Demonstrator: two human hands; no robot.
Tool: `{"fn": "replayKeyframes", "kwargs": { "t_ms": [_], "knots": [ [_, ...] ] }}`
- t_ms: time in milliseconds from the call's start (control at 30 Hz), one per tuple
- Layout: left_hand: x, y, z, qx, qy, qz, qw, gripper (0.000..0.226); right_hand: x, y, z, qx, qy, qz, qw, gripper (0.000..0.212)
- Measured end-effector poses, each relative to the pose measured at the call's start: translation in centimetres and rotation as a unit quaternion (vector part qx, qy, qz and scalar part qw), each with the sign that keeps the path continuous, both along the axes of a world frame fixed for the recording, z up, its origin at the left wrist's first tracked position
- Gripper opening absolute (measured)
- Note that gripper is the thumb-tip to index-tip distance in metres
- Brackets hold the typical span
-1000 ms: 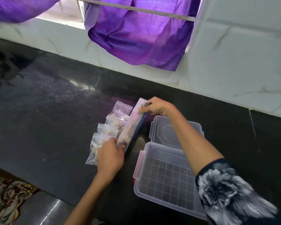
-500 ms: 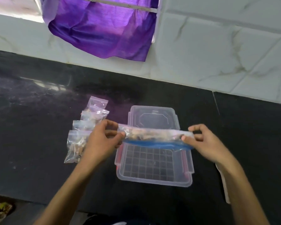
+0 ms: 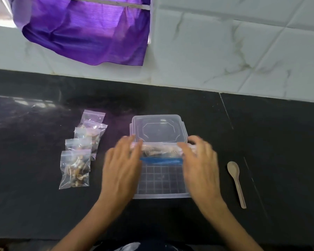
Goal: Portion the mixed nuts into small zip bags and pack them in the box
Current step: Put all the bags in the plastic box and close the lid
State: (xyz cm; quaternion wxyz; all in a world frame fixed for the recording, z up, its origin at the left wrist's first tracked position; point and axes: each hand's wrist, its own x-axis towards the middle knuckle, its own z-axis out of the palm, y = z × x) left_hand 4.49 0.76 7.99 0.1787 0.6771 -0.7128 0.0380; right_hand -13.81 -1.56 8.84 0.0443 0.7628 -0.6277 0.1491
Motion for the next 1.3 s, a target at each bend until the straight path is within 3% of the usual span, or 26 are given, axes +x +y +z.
{"fn": "replayKeyframes", "kwargs": {
  "t_ms": [100,167,267,433,500,633,733,833,933,1000,1133,1300],
  "knots": [
    [-1.5,0.1,-1.6,0.03,-0.033,-0.115,0.992,0.048,1.8,0.3,-1.4,0.069,0.017,0.073,0.995,0.066],
    [-2.2,-0.1,-1.2,0.13,-0.05,-0.122,0.983,0.056,2.1,-0.2,-1.7,0.111,0.016,0.089,0.99,0.053],
    [-2.4,-0.9,-1.3,0.284,-0.061,-0.121,0.949,0.059,1.8,-1.0,-1.7,0.212,-0.041,0.082,0.973,0.015],
    [-3.1,-2.5,-2.0,0.418,-0.035,-0.118,0.9,0.07,2.6,-3.4,-2.7,0.356,0.024,0.093,0.929,0.018],
    [-3.2,-3.1,-2.0,0.454,-0.048,-0.13,0.88,0.076,2.5,-4.3,-3.0,0.381,0.002,0.061,0.922,0.025],
    [-3.4,-3.6,-1.8,0.502,-0.037,-0.131,0.854,0.081,1.9,-3.6,-3.0,0.344,-0.087,0.049,0.934,0.025],
    [-3.2,-3.1,-0.7,0.473,0.027,-0.135,0.87,0.076,3.3,-4.9,-1.3,0.435,-0.055,0.001,0.899,0.024],
    [-1.8,-1.9,2.0,0.391,0.167,-0.135,0.895,0.06,4.5,-4.9,1.1,0.508,-0.014,0.0,0.861,0.034],
    [0.9,0.0,4.5,0.291,0.217,-0.094,0.927,0.06,5.7,-3.2,2.8,0.279,-0.138,0.103,0.945,0.024],
    [3.2,1.1,5.0,0.251,0.215,-0.046,0.943,0.063,7.4,-2.6,4.1,0.219,-0.223,0.159,0.937,0.021],
    [8.2,2.4,3.8,0.228,0.211,0.088,0.946,0.068,13.4,-3.4,4.0,0.25,-0.261,0.216,0.907,0.027],
    [12.4,3.9,1.1,0.209,0.246,0.23,0.918,0.055,20.5,-2.4,2.2,0.326,-0.121,0.208,0.914,0.024]
  ]
}}
